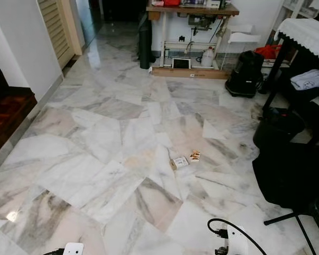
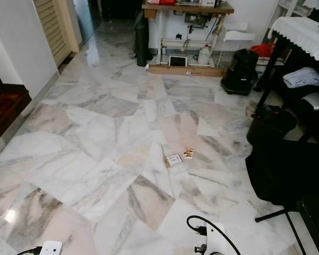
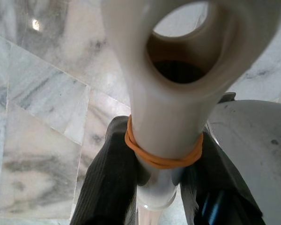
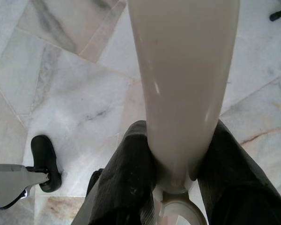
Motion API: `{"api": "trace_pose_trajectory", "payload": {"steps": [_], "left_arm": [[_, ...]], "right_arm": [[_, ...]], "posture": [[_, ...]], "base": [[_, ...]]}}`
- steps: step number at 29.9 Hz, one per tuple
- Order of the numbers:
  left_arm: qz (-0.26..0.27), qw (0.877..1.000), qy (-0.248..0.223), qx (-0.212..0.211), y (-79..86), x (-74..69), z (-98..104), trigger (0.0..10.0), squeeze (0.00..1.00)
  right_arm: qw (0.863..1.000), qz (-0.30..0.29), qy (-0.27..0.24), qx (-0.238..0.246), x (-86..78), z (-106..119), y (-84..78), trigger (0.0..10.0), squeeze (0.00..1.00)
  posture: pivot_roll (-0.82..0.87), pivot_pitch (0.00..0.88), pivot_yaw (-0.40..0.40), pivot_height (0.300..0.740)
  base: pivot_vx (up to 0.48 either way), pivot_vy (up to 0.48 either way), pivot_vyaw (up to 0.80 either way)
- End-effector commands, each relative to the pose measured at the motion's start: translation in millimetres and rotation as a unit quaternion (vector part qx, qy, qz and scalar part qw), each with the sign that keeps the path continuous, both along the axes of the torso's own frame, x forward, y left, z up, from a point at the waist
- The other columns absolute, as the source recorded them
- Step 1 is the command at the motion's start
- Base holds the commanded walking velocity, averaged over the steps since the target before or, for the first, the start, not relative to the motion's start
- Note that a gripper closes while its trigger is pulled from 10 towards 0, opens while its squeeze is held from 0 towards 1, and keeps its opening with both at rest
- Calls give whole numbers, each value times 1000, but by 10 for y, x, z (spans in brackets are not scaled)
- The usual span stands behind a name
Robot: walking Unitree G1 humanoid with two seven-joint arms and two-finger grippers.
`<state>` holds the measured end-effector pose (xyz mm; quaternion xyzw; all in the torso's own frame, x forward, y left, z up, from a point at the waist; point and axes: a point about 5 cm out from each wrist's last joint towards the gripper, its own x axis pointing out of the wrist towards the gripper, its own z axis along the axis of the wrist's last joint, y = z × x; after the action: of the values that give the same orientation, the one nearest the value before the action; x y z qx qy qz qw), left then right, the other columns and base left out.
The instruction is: Sweep floor
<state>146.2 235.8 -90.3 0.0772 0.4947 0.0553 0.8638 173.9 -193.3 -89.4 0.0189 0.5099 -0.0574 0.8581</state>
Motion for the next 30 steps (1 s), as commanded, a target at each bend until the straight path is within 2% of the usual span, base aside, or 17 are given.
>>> {"api": "trace_pose_trajectory", "payload": {"steps": [1,3,6,14,30], "left_arm": [[77,993,-57,-72,-148,-75,-34,10000,0],[77,993,-57,-72,-128,-116,-40,10000,0],[79,993,-57,-72,-111,-162,-48,10000,0],[74,992,-66,-76,-150,-66,-25,10000,0],[78,992,-67,-78,-152,-79,-29,10000,0]], "right_arm": [[992,87,-80,35,208,104,195,10000,0],[993,85,-81,31,212,111,152,10000,0],[992,87,-83,28,250,124,193,10000,0],[993,88,-79,19,239,113,222,10000,0],[993,86,-80,20,256,120,233,10000,0]], "posture": [[14,0,-150,740],[15,0,-150,740],[13,0,-147,740],[14,0,-145,740],[10,0,-147,740]], "base": [[0,0,0],[0,0,0],[0,0,0],[0,0,0],[0,0,0]]}}
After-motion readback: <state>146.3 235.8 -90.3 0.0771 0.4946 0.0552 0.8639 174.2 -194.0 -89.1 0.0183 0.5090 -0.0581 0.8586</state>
